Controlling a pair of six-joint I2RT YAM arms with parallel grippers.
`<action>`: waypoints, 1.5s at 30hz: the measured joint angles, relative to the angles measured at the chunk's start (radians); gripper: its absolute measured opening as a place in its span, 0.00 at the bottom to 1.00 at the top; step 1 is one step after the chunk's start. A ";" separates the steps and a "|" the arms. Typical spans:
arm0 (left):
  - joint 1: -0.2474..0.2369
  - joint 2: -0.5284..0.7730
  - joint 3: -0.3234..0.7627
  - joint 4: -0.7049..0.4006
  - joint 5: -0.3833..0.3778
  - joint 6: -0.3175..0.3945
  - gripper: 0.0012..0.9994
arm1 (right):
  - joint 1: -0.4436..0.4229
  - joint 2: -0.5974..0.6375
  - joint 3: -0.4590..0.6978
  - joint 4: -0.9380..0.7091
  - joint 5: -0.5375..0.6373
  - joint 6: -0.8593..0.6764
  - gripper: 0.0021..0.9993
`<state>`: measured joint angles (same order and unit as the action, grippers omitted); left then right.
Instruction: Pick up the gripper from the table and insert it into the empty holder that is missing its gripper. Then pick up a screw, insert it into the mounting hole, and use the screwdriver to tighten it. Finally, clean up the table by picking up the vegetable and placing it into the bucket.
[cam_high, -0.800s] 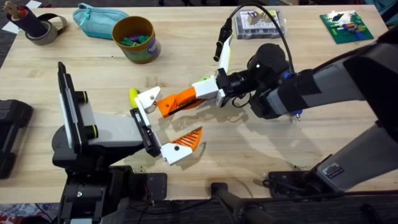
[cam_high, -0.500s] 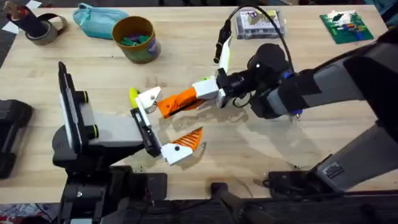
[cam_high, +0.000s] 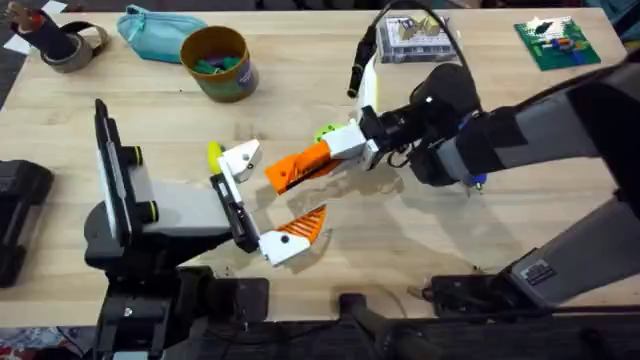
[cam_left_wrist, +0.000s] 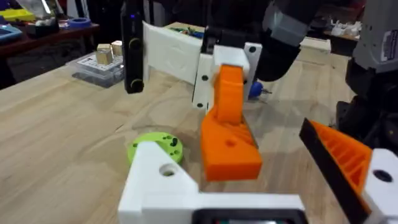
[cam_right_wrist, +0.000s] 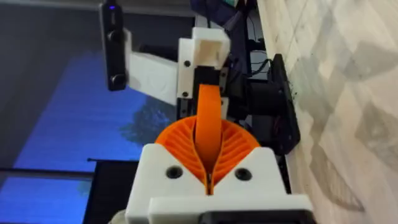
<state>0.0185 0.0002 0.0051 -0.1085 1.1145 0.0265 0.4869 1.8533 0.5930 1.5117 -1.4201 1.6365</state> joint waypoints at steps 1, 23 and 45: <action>0.000 0.000 0.000 0.000 0.000 0.000 0.99 | -0.003 -0.010 0.000 0.001 -0.005 0.002 0.01; 0.000 0.000 0.000 0.000 0.000 0.000 0.99 | -0.012 -0.039 0.000 0.003 -0.017 0.002 0.01; 0.000 0.000 0.000 0.000 0.000 0.000 0.99 | 0.028 -0.039 0.004 -0.018 0.058 0.006 0.01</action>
<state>0.0185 -0.0002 0.0053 -0.1089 1.1149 0.0265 0.5153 1.8141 0.5974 1.4939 -1.3620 1.6423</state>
